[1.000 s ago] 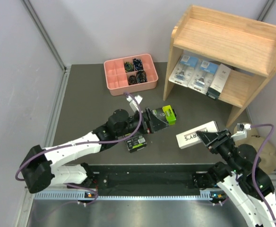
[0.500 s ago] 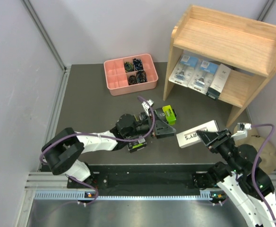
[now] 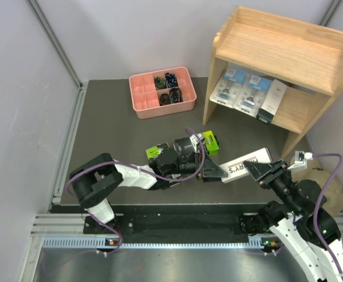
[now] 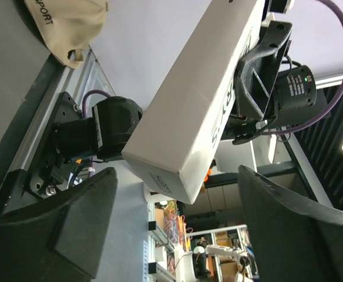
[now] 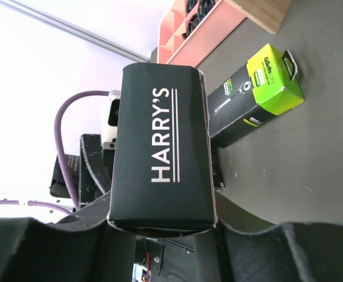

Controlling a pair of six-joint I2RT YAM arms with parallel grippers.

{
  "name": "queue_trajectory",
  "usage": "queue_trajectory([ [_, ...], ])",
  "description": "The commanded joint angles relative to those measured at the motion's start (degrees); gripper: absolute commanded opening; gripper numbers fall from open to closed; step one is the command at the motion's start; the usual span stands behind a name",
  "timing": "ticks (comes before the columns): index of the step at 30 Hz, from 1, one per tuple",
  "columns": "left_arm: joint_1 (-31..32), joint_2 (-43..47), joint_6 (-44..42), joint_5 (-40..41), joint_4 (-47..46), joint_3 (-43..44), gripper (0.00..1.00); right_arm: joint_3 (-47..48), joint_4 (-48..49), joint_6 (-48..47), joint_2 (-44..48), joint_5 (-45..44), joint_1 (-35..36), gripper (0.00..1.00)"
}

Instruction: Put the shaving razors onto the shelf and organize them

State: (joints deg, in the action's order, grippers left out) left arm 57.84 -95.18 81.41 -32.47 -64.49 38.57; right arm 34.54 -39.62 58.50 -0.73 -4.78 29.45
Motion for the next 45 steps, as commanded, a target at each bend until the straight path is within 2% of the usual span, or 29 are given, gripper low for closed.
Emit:
queue_trajectory([
  [1,0.8,-1.5,0.3,-1.0,-6.8,3.7,0.82,1.7,4.9,-1.0,5.0,1.8,-0.2,0.22],
  [6,0.9,-4.8,3.8,-1.6,-14.2,4.2,0.61,1.5,5.3,-1.0,4.7,2.4,-0.2,0.22],
  [7,0.9,-5.6,4.1,-1.8,-15.0,4.6,0.48,1.5,5.2,-1.0,4.8,2.4,-0.2,0.22],
  [11,1.0,-6.9,5.8,-2.1,-18.1,4.9,0.24,1.8,4.6,-1.1,4.9,2.0,-0.2,0.22],
  [15,1.0,-6.9,5.7,-2.2,-18.5,4.9,0.15,1.8,4.0,-1.1,5.0,1.4,-0.2,0.27],
  [18,1.0,-6.7,5.5,-2.2,-18.6,4.7,0.08,2.1,3.3,-1.1,4.7,1.3,-0.2,0.40],
  [21,1.0,-6.3,5.2,-2.1,-18.6,4.6,0.01,2.6,2.4,-1.4,4.5,0.7,-0.2,0.63],
  [22,1.0,-6.1,5.1,-1.9,-18.6,4.6,0.00,2.9,2.3,-1.5,4.4,0.6,-0.1,0.78],
  [25,0.9,-5.2,4.4,-1.0,-18.0,4.6,0.00,4.1,0.3,-2.6,4.1,-0.1,-0.2,0.98],
  [33,0.0,-1.5,-2.2,4.2,-8.3,7.6,0.00,8.9,-2.9,-5.5,2.4,-1.6,-0.2,0.99],
  [41,-2.3,4.5,-11.6,12.6,13.4,13.8,0.00,15.5,-5.0,-8.4,0.9,-3.0,-0.2,0.99],
  [45,-2.7,4.3,-14.5,16.3,21.8,18.4,0.00,20.7,-6.4,-10.5,-4.2,-4.4,-0.2,0.99],
])
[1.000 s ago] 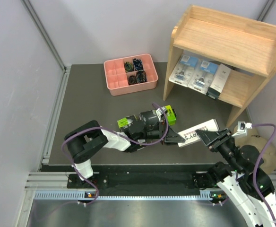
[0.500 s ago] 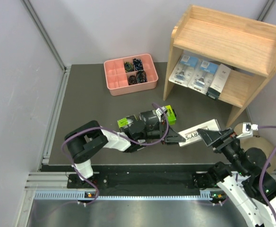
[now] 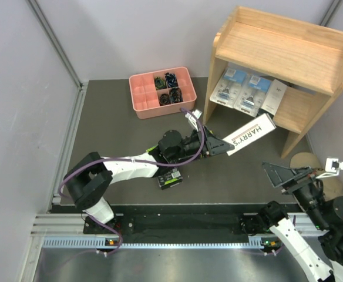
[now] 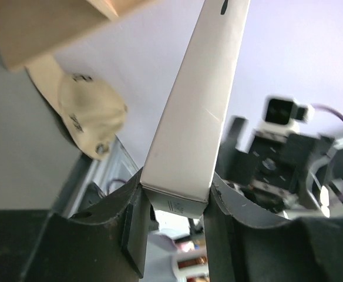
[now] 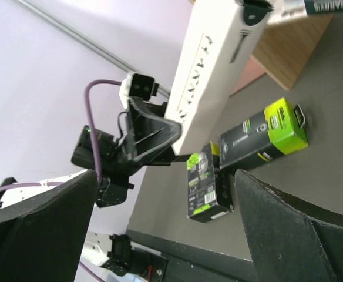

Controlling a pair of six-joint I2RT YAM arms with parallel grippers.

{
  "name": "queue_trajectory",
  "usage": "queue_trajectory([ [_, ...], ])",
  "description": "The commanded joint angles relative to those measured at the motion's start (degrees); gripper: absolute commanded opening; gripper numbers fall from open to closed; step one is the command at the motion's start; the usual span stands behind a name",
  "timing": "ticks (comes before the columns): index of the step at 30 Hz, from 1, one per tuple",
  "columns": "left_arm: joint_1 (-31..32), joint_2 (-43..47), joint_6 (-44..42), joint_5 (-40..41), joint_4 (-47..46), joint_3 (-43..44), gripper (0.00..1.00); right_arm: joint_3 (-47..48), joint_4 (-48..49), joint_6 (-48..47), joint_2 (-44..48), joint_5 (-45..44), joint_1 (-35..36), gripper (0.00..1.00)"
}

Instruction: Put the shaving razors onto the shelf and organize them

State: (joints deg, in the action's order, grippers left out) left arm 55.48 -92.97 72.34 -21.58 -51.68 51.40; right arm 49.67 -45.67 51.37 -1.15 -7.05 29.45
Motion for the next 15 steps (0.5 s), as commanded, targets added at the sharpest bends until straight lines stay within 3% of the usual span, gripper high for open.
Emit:
queue_trajectory([
  [1,-0.5,1.7,-5.9,5.7,9.6,6.3,0.00,8.0,-0.2,-4.4,-4.6,-2.2,-0.2,0.99],
  [15,-0.9,-4.4,-4.2,11.0,15.8,15.9,0.00,34.9,-2.0,-11.0,-25.3,-1.5,-0.2,0.99],
])
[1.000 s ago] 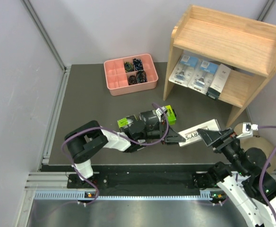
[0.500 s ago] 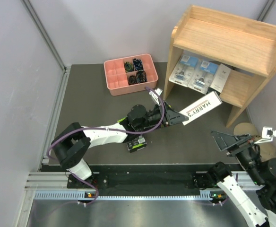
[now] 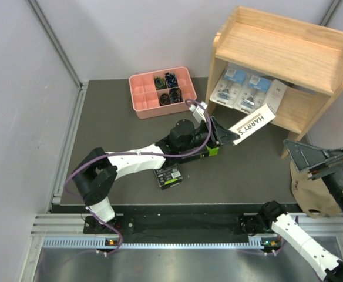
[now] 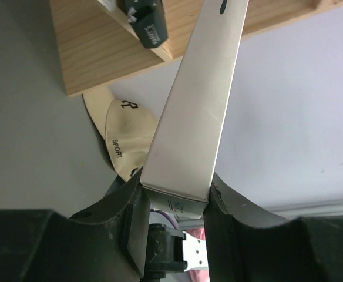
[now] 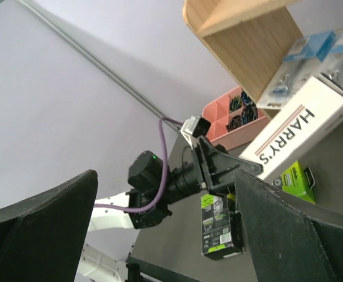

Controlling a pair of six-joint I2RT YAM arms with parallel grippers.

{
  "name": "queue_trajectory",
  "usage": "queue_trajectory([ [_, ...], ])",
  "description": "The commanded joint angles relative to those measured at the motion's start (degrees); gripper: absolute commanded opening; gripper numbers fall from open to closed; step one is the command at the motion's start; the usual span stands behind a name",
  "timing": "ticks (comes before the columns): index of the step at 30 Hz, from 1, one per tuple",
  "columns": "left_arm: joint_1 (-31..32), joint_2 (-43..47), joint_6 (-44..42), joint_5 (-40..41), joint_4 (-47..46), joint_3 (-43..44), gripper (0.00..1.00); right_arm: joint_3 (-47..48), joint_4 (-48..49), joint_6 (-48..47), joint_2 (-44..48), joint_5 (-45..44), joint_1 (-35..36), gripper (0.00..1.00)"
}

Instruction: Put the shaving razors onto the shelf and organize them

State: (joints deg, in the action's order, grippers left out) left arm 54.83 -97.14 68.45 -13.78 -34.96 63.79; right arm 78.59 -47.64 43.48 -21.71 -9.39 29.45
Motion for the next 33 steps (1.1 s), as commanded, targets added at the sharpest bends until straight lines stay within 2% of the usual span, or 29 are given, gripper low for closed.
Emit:
queue_trajectory([
  [1,-0.2,-0.3,-0.3,3.6,0.1,4.4,0.00,6.6,0.3,-3.3,-5.3,1.2,-0.2,0.99],
  [12,1.1,-5.7,-1.9,3.9,3.7,12.8,0.00,9.1,0.3,-3.2,-6.1,3.0,-0.2,0.99],
  [23,4.8,-18.1,-4.7,9.0,10.8,32.4,0.00,10.4,-0.5,-0.7,-5.4,5.3,-0.2,0.99],
  [30,7.7,-26.1,-2.0,13.3,15.1,44.7,0.00,11.3,-1.6,-0.1,-4.9,5.3,-0.2,0.99],
  [33,9.0,-29.0,-0.7,18.1,15.8,48.4,0.00,11.4,-2.1,0.2,-4.7,5.3,-0.2,0.99],
])
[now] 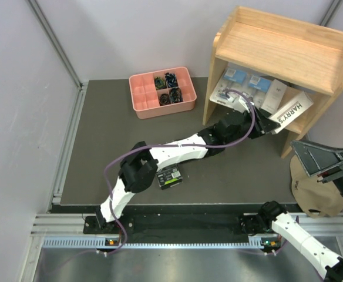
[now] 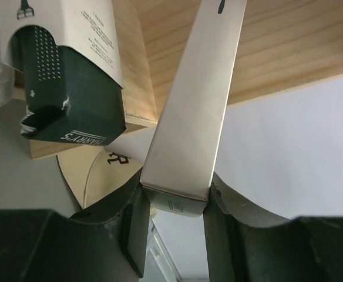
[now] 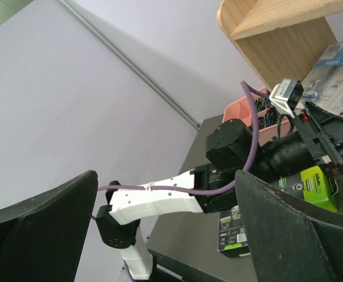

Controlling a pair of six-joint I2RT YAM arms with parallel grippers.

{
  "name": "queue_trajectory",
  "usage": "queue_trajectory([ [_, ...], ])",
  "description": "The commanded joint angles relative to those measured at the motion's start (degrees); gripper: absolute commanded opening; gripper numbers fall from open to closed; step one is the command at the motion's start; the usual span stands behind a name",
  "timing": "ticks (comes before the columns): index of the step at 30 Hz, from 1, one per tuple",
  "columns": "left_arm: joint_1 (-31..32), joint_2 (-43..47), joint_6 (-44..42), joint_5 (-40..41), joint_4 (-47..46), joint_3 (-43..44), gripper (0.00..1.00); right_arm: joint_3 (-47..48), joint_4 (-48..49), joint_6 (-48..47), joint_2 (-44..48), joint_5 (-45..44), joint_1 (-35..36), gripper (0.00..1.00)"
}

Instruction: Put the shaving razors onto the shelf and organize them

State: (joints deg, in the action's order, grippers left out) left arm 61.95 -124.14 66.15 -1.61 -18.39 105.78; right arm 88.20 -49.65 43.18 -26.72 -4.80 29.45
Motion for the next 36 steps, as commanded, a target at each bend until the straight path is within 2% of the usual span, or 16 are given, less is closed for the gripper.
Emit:
queue_trajectory([
  [1,2.1,-3.3,1.8,6.5,-0.6,7.4,0.00,1.8,-0.2,0.7,0.5,0.6,-0.2,0.99],
  [5,2.7,-6.8,5.8,8.5,1.3,12.1,0.00,1.4,-0.6,1.0,1.3,0.1,-0.2,0.99],
  [12,4.3,-11.0,7.1,13.1,2.3,18.3,0.00,1.5,-1.3,1.4,1.8,0.0,-0.2,0.99],
  [17,4.7,-14.5,8.6,14.5,2.8,22.4,0.06,1.5,-1.8,1.6,2.4,-0.4,-0.1,0.99],
  [24,5.4,-18.2,9.6,17.1,3.7,27.8,0.08,1.3,-2.4,1.9,2.9,-0.6,-0.2,0.99],
  [26,5.5,-18.2,10.0,17.7,3.7,27.9,0.12,1.3,-2.4,2.0,3.1,-0.9,-0.2,0.99],
  [34,6.0,-20.4,10.6,18.3,3.8,31.9,0.17,0.5,-2.6,2.3,3.9,-0.9,-0.2,0.99],
  [36,6.2,-20.6,8.7,18.6,3.3,32.5,0.25,0.3,-2.4,2.4,4.0,-0.7,-0.2,0.99],
])
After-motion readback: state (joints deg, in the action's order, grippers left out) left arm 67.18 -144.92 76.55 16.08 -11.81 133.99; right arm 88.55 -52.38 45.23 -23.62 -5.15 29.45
